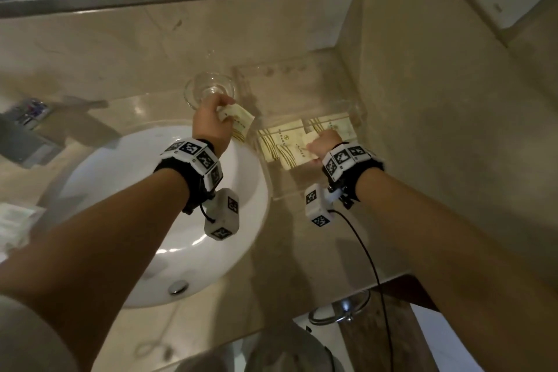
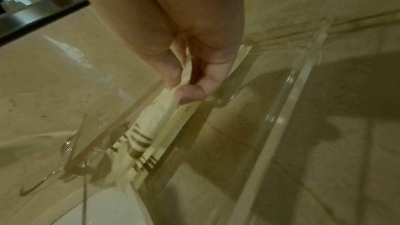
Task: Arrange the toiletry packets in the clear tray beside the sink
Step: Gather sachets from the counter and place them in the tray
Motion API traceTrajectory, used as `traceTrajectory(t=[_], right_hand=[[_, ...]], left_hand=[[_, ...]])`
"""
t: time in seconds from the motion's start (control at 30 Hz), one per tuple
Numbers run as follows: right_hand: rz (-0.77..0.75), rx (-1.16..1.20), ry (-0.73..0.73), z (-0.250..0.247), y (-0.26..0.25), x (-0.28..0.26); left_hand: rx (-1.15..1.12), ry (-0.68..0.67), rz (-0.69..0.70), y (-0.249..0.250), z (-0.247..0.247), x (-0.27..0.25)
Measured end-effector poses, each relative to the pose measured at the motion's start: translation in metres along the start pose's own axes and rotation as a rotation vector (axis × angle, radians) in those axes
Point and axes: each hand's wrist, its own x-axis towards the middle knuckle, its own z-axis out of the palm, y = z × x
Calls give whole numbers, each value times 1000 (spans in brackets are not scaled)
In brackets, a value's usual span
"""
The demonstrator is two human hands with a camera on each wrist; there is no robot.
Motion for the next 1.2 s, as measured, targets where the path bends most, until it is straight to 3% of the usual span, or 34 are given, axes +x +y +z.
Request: traceTrajectory(t=[0.47, 0.67, 0.93, 1.2], right_hand=[[48, 369, -7, 26, -17, -6], [75, 385, 51, 20, -19, -6], [44, 207, 161, 29, -19, -9], [70, 363, 62, 26, -30, -20]], left_hand=[[-71, 29, -42, -14, 5, 3], [-48, 38, -24, -11, 4, 7], [-59, 28, -31, -9, 2, 8], [-60, 20, -17, -5, 0, 9]])
